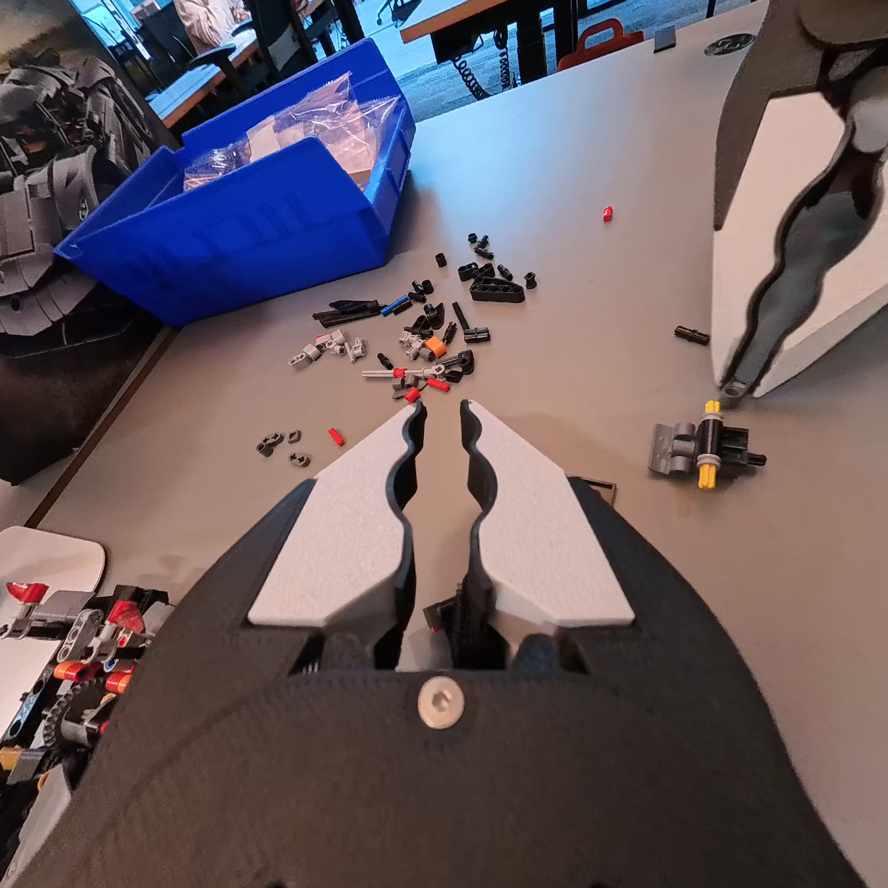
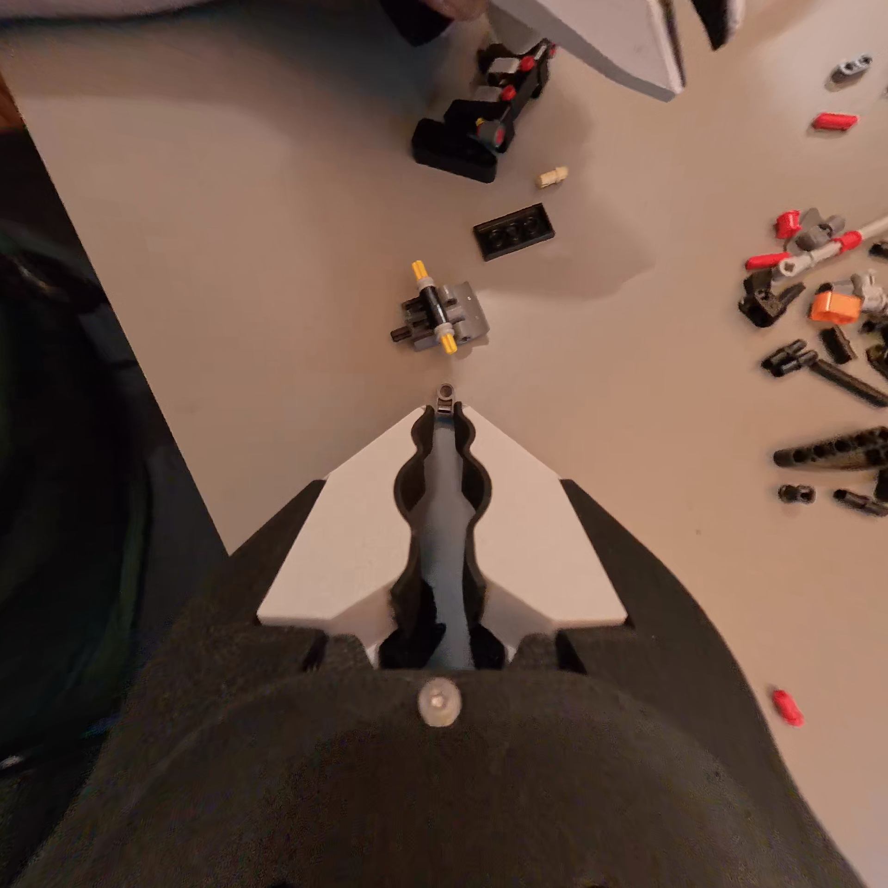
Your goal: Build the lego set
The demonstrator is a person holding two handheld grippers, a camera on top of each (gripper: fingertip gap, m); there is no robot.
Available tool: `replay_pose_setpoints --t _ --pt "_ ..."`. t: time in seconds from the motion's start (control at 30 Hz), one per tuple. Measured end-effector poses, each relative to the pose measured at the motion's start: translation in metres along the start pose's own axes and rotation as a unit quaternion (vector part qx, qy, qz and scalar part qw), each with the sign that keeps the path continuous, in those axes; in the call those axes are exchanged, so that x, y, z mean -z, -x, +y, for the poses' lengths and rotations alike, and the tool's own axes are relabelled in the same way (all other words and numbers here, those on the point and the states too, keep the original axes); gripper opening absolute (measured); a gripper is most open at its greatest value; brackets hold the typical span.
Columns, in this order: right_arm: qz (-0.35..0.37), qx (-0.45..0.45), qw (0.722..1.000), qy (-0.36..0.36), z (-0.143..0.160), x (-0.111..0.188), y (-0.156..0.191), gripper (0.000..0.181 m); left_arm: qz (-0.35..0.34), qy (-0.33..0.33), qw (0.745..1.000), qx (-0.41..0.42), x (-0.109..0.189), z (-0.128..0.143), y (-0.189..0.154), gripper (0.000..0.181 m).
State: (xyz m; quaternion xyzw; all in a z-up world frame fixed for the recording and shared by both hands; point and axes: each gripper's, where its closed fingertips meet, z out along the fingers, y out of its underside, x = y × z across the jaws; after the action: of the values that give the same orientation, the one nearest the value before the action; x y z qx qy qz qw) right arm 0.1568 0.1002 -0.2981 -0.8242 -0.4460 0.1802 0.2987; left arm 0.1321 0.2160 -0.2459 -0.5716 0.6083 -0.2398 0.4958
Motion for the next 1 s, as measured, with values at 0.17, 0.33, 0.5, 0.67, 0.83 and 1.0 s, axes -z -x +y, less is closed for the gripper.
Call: replay_pose_setpoints --t 0.17,0.33,0.5,0.67,0.83,1.0 --pt "0.017 0.001 1.000 0.008 0.001 0.003 -0.008 0.025 0.000 0.001 1.000 0.001 0.000 0.000 0.000 0.013" --pt "0.054 -0.073 0.996 -0.022 -0.003 0.013 -0.008 0.024 0.000 0.000 1.000 0.003 0.000 0.000 0.001 0.013" --pt "0.067 -0.068 0.995 0.000 0.003 0.009 0.009 0.010 0.002 0.000 1.000 0.000 0.000 0.000 -0.001 0.013" --pt "0.054 -0.088 0.995 -0.004 0.002 0.002 0.006 0.008 0.001 0.001 1.000 -0.003 0.000 -0.001 -0.001 0.013" --pt "0.057 -0.097 0.994 -0.016 -0.002 0.001 -0.002 0.017 0.001 0.002 1.000 -0.010 0.001 -0.001 -0.002 0.013" --pt "0.054 -0.084 0.995 -0.028 0.000 0.004 -0.002 0.018 0.004 0.002 1.000 -0.013 0.001 -0.002 -0.004 0.013"
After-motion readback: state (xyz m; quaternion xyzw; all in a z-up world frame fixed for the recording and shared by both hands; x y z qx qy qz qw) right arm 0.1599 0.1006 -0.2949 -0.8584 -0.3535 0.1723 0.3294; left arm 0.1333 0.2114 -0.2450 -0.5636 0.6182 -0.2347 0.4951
